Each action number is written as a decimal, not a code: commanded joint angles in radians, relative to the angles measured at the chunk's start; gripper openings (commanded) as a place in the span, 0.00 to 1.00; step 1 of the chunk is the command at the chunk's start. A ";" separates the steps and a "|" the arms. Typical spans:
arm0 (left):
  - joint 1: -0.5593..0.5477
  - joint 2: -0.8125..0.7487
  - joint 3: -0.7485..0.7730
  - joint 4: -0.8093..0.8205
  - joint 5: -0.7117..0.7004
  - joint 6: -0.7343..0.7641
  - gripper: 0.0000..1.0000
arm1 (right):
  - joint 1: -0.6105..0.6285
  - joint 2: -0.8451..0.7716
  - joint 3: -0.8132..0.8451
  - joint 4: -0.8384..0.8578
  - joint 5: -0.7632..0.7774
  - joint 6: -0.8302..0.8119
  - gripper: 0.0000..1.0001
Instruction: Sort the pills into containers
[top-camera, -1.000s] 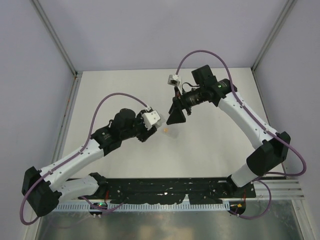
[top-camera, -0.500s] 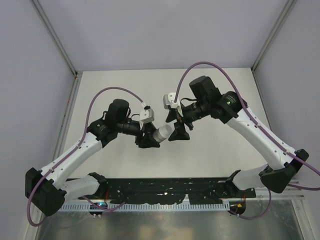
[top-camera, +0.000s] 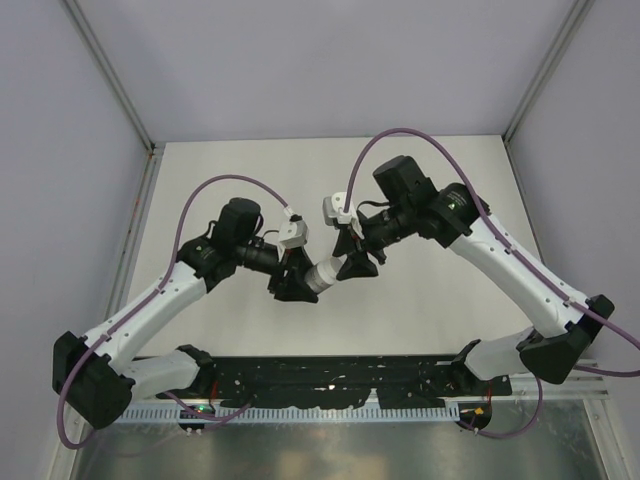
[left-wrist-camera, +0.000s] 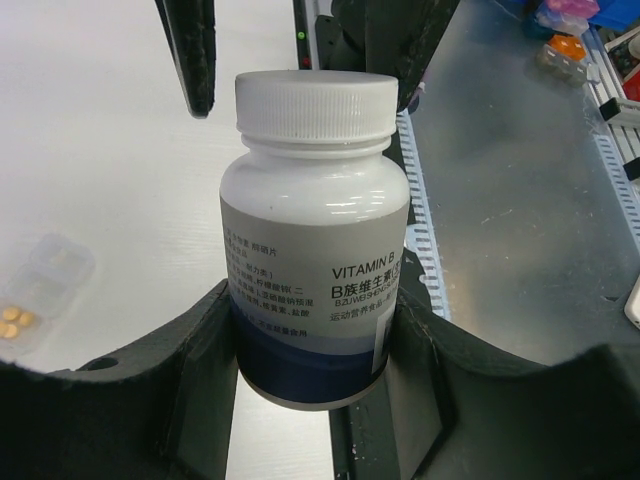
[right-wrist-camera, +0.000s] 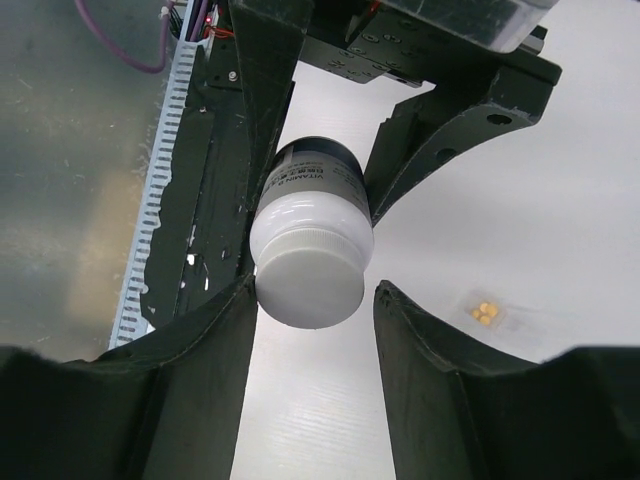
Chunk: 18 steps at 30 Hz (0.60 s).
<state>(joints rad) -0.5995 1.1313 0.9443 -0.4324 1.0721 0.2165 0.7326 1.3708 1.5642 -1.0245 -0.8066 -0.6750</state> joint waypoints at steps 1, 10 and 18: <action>0.004 -0.002 0.042 0.006 0.035 0.007 0.00 | 0.008 0.014 0.016 0.004 -0.032 -0.008 0.54; 0.006 -0.005 0.034 0.020 -0.015 0.001 0.00 | 0.007 0.034 0.017 0.006 -0.054 0.018 0.38; 0.004 -0.064 -0.018 0.104 -0.245 -0.028 0.00 | -0.022 0.106 0.022 0.047 -0.040 0.133 0.29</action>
<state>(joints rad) -0.5953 1.1259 0.9340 -0.4389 0.9749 0.2142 0.7181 1.4342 1.5650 -1.0225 -0.8280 -0.6224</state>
